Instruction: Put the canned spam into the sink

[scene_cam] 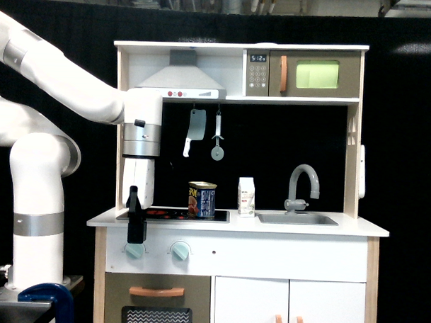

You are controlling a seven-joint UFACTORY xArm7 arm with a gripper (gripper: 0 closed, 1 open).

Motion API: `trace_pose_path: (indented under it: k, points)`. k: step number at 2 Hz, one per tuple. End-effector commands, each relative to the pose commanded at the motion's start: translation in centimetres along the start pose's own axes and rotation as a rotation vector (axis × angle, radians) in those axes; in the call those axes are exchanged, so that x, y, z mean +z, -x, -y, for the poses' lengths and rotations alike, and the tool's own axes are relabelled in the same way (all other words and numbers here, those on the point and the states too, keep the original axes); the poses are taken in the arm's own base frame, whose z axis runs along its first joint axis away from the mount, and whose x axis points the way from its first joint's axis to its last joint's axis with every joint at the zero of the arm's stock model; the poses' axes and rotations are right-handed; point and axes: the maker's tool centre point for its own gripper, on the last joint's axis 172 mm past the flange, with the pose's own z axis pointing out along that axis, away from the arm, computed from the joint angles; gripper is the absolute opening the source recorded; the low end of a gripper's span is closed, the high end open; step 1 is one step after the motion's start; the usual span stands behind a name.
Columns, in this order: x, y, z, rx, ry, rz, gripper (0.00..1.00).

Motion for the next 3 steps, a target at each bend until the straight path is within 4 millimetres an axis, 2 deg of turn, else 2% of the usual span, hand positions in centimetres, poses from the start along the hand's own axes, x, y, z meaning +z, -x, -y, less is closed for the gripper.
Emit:
trace_pose_path:
  k: [1, 2, 3]
  points:
    - [-1.8, -1.3, -0.6, 0.001, 0.009, -0.07, 1.0]
    - [-5.3, -5.3, 4.2, -0.312, -0.008, -0.143, 1.0]
    - [-8.2, -8.2, 6.7, -0.78, -0.067, -0.225, 1.0]
